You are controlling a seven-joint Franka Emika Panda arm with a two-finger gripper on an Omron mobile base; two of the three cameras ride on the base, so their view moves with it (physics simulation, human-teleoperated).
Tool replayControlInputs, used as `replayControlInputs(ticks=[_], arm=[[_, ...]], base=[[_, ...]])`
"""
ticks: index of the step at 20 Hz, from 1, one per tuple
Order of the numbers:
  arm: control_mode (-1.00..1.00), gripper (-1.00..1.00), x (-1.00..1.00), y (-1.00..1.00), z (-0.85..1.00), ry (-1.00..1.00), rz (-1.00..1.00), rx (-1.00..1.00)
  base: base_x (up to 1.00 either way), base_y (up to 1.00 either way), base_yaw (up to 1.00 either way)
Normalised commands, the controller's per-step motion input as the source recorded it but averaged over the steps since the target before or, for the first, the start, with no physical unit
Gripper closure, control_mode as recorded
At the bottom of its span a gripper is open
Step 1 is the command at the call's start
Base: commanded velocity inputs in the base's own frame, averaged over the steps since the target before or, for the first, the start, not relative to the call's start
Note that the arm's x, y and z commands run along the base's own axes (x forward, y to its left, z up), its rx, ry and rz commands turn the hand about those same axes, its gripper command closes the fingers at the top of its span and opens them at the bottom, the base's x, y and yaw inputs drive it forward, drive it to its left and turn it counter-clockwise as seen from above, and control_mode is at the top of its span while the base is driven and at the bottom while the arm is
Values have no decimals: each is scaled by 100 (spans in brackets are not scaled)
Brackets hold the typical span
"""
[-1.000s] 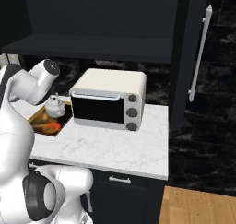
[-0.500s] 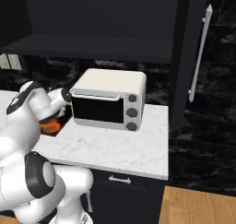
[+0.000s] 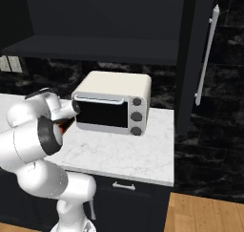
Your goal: Pick the kettle from the counter and place it on the tray. Then pick the mug from the cabinet and place it on the tray. Then close the cabinet doors.
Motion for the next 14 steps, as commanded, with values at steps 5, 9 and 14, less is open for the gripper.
replayControlInputs(ticks=[5, 9, 14], arm=[[-100, 100, 3, 2, -23, -13, 0, -13], [-100, 100, 0, 9, -16, -14, 0, -11], [-100, 100, 6, 18, -9, -11, 0, -2]], base=[[0, 0, 0], [0, 0, 0], [0, 0, 0]])
